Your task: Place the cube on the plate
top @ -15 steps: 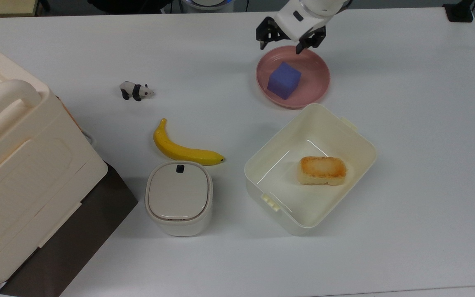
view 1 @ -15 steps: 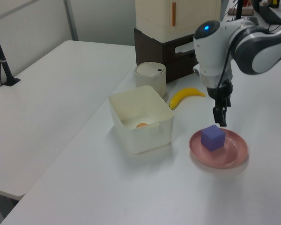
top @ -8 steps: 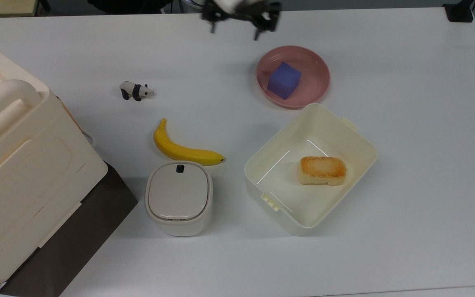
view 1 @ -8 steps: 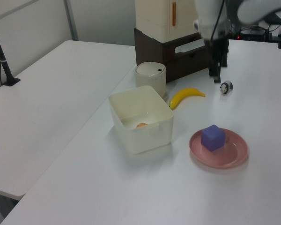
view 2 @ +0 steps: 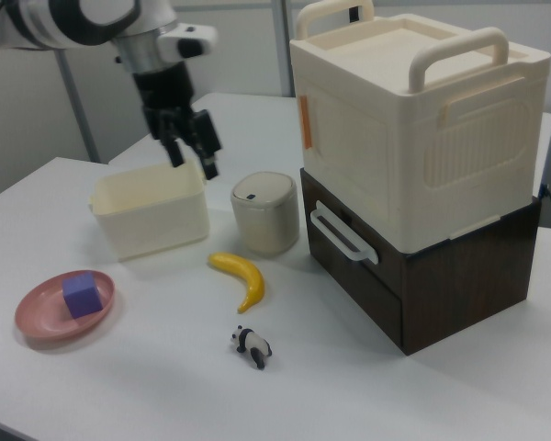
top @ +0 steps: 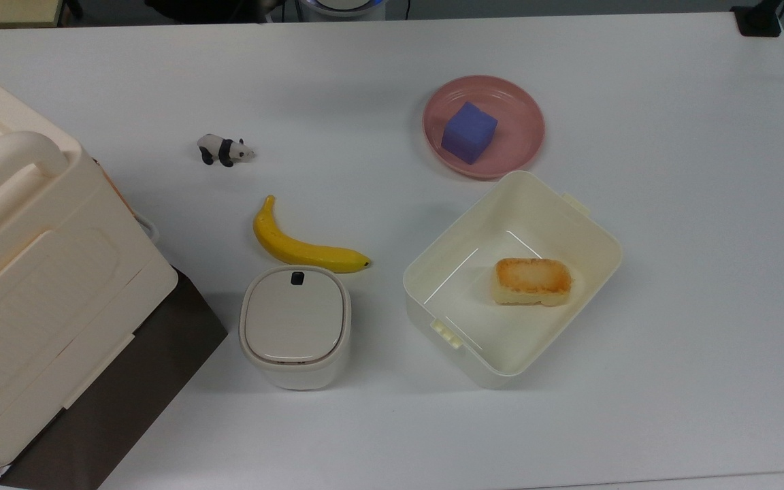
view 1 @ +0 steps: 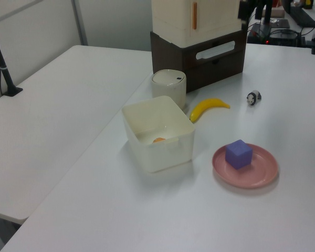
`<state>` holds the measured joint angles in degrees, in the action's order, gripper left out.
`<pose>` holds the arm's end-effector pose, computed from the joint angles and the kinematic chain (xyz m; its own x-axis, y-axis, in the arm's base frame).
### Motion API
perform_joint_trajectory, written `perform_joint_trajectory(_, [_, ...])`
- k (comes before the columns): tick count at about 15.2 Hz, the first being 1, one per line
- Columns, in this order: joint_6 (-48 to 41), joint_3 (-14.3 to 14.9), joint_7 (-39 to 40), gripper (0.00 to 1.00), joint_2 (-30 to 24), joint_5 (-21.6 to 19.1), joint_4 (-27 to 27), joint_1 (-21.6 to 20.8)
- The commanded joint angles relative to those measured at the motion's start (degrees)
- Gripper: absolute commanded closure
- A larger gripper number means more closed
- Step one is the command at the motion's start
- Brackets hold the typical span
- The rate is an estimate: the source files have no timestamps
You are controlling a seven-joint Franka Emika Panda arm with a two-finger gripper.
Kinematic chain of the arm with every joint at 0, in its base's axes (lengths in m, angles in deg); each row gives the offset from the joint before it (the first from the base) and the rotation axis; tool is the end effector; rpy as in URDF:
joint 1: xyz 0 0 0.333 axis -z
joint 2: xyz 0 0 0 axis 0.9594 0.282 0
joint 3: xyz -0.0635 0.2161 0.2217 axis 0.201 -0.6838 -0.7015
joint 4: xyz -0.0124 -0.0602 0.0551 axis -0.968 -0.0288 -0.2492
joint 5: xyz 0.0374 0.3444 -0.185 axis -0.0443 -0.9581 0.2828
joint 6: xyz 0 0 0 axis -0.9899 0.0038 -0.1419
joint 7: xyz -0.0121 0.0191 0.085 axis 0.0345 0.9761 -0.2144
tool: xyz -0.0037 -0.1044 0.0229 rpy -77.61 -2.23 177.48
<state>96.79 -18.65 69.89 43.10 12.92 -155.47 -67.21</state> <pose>0.5391 -0.0899 0.6349 0.9521 -0.2979 0.0691 -0.3037 -0.9475 0.0997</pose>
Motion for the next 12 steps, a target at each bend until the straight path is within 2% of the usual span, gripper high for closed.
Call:
perform_joint_trajectory(1, [1.61,8.18,0.86,0.00,-0.63,-1.89,-0.21,-5.43])
perform_joint_trajectory(4, [1.69,10.31,0.86,0.00,-0.63,-2.50,-0.03,-6.32])
perform_joint_trajectory(8, [1.61,10.58,1.73,0.00,-0.55,-6.37,0.76,-6.15])
perform_joint_trajectory(12, [0.82,10.58,9.46,0.00,-0.55,-6.90,0.85,-5.71])
